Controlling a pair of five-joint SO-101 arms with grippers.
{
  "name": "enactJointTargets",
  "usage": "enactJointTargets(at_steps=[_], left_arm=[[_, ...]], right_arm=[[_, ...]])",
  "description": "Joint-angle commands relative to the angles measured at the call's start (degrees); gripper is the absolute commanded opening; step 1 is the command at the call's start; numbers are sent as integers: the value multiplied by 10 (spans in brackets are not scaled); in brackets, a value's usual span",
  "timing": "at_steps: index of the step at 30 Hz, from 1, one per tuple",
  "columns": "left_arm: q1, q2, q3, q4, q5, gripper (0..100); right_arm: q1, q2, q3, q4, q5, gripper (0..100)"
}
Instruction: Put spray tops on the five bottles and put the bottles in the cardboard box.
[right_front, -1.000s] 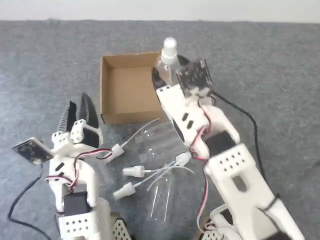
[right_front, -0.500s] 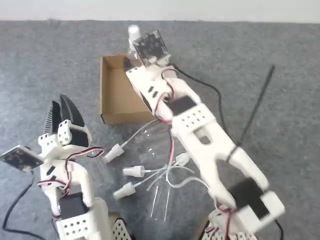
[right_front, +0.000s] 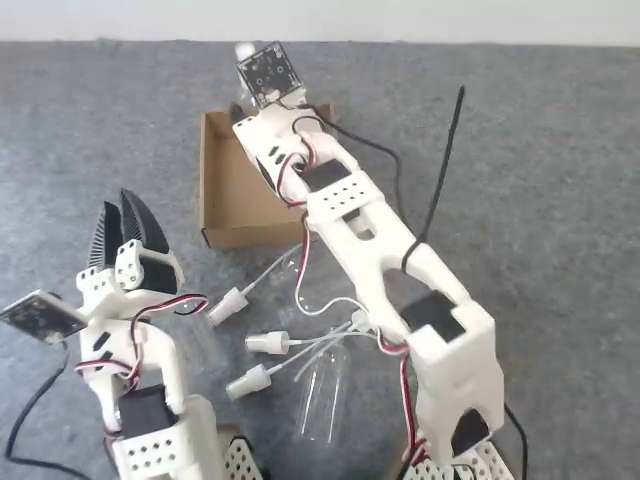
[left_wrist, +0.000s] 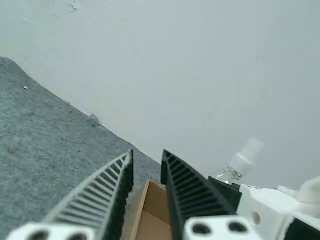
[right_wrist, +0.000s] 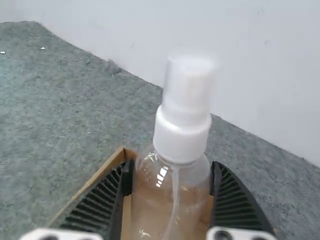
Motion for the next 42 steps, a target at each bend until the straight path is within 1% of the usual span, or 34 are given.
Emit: enactJointTargets(at_steps=[1, 18, 30, 42], left_arm=[[-3, -11, -43, -21, 3, 84], [-2, -11, -44, -18, 4, 82], [-2, -11, -48, -18, 4, 82], [-2, -11, -48, -18, 4, 82]], right_arm=[[-4, 15, -90, -15, -2, 133], [-5, 165, -212, -15, -2, 134], [-17, 294, -365, -15, -2, 134], [-36, 453, -572, -14, 2, 134]])
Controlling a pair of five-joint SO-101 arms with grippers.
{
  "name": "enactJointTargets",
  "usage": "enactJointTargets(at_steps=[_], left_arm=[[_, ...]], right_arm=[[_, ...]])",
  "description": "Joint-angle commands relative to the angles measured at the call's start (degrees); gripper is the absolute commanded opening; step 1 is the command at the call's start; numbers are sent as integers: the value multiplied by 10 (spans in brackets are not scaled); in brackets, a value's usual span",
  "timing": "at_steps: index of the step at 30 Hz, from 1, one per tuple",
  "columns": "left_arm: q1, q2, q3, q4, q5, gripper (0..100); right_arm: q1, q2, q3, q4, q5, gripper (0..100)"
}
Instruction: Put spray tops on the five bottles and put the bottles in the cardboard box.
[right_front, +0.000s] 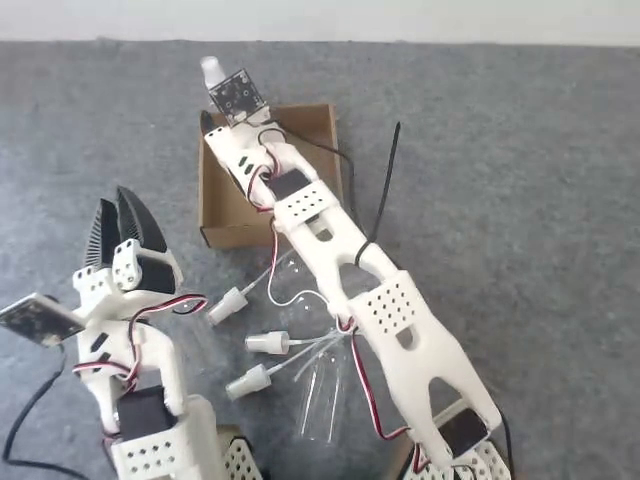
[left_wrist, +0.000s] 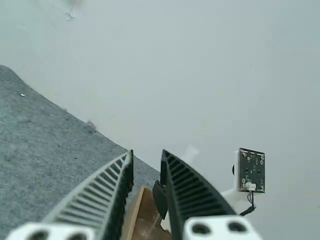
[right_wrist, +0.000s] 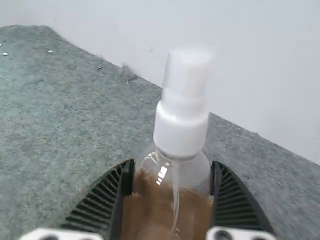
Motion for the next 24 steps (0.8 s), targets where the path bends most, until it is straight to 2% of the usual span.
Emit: enactJointTargets(at_steps=[1, 5, 10, 15, 24], left_arm=[[-2, -11, -33, -18, 4, 82], [-2, -11, -33, -18, 4, 82], [-2, -11, -33, -18, 4, 82], [-2, -11, -33, -18, 4, 82], [-1, -11, -32, -18, 4, 82]], right_arm=[[-5, 36, -113, -11, 0, 134], [-4, 86, -190, 0, 1, 134], [-6, 131, -285, 81, 0, 138], [-7, 180, -372, 114, 1, 138], [-7, 191, -374, 118, 1, 139]])
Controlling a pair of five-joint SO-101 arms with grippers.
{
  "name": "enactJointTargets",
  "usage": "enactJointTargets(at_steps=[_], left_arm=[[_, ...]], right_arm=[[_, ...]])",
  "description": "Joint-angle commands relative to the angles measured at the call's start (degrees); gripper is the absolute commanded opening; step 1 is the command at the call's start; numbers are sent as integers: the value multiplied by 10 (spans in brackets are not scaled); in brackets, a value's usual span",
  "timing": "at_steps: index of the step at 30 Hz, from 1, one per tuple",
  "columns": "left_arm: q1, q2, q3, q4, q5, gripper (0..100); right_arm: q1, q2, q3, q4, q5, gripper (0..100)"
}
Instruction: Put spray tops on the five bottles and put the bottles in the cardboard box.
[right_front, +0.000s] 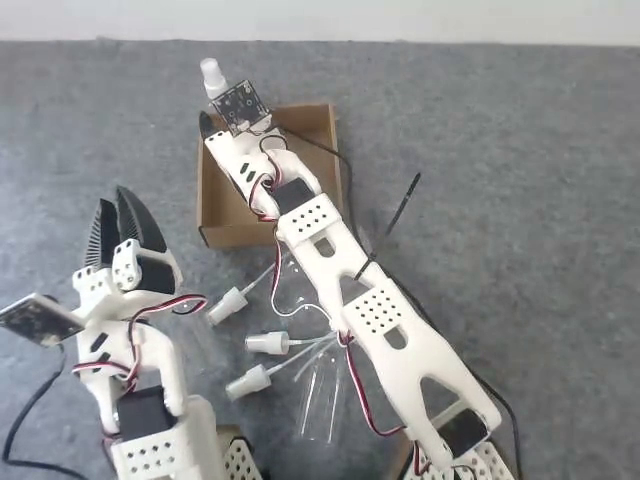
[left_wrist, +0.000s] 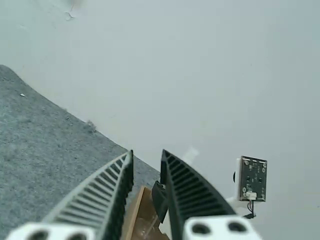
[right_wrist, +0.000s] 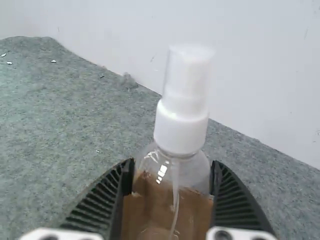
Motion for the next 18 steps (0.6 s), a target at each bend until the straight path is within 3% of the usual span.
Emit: enactJointTargets(at_steps=[1, 6, 12, 18], left_arm=[[-1, -11, -32, -18, 4, 82], [0, -11, -32, -18, 4, 82], [0, -11, -32, -18, 4, 82], [1, -11, -33, -18, 4, 82]], right_arm=[[-5, -11, -33, 6, 1, 139], [-5, -11, -33, 6, 1, 146], [-5, -11, -33, 28, 0, 282], [-11, -14, -33, 56, -2, 292]])
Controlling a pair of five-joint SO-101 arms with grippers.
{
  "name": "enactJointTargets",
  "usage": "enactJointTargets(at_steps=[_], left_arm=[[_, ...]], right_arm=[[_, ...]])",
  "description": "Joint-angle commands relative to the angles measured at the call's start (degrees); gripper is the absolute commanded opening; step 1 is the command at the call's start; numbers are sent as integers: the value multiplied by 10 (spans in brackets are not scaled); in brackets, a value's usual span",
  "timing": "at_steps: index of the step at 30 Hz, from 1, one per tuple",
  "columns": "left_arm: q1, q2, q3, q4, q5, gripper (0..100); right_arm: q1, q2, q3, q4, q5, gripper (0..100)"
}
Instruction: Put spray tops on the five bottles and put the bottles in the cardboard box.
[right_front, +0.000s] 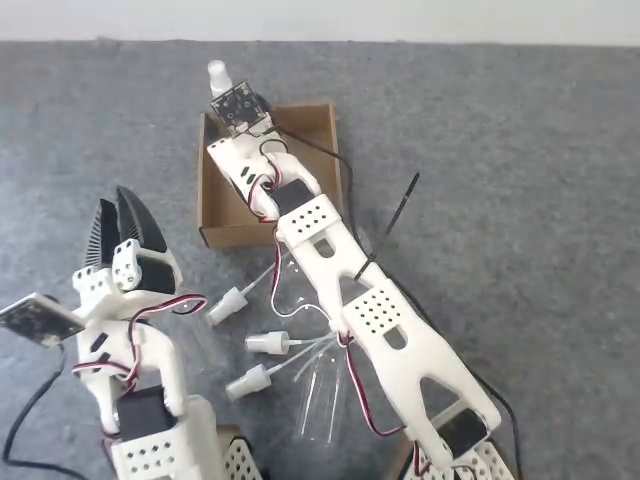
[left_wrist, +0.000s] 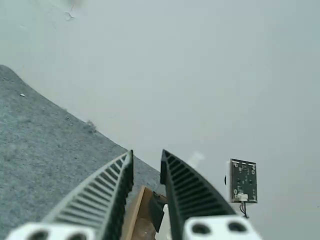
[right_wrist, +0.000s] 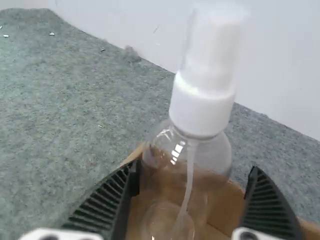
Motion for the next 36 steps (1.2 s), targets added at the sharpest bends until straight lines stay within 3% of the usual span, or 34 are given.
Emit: enactJointTargets(at_steps=[1, 10, 21, 36], left_arm=[[1, -11, -33, -18, 4, 82], [1, -11, -33, -18, 3, 82], [1, -11, -33, -19, 3, 82], [1, -11, -32, -20, 2, 82]], right_arm=[[-10, -15, -33, 7, -1, 292], [-9, -45, -33, 62, -7, 374], [-10, -95, -33, 144, -43, 375], [-9, -194, -33, 338, -80, 374]])
